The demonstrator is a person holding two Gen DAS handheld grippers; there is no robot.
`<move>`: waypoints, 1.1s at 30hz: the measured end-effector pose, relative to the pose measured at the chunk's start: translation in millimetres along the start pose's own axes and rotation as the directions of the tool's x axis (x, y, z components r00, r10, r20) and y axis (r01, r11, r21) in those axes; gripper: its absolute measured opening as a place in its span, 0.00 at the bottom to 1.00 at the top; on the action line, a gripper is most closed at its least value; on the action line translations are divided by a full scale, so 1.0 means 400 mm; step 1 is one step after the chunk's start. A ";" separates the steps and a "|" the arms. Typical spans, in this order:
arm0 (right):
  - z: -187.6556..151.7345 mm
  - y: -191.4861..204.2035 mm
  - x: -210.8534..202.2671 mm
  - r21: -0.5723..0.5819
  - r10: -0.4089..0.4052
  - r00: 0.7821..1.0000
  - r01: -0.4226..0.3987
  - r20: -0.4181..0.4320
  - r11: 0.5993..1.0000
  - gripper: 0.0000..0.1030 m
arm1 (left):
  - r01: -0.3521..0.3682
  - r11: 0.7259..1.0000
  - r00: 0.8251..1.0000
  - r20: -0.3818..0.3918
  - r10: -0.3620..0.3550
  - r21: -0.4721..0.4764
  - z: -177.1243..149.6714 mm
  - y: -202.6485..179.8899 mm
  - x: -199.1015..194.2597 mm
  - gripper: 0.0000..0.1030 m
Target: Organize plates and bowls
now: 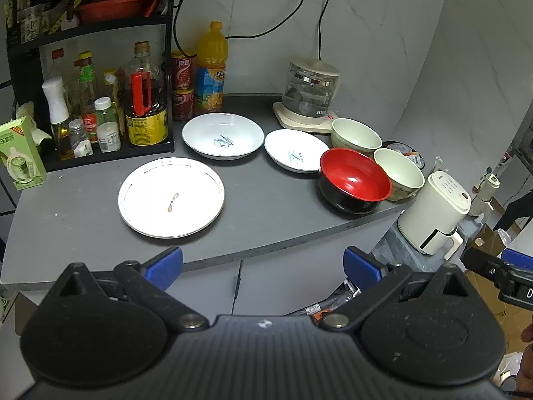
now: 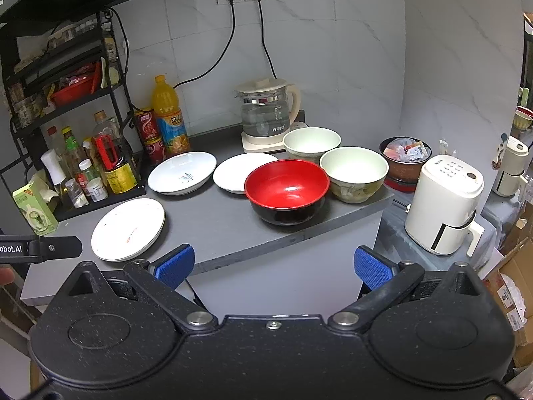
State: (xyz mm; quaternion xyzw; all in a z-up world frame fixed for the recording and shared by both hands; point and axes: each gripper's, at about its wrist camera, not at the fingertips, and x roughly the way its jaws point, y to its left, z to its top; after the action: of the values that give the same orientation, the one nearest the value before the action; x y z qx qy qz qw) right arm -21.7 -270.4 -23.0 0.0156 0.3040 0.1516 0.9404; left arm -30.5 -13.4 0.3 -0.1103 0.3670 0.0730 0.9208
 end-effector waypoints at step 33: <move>0.001 -0.008 -0.008 0.001 0.011 1.000 -0.011 -0.001 1.000 1.00 | -0.020 1.000 1.000 -0.002 0.020 0.009 -0.003 0.003 -0.020 0.99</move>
State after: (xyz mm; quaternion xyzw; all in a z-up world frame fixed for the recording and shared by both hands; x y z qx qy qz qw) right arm -23.2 -274.4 -21.3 0.0178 0.3046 0.1563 0.9394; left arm -37.5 -13.0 4.7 -0.1023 0.3693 0.0805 0.9201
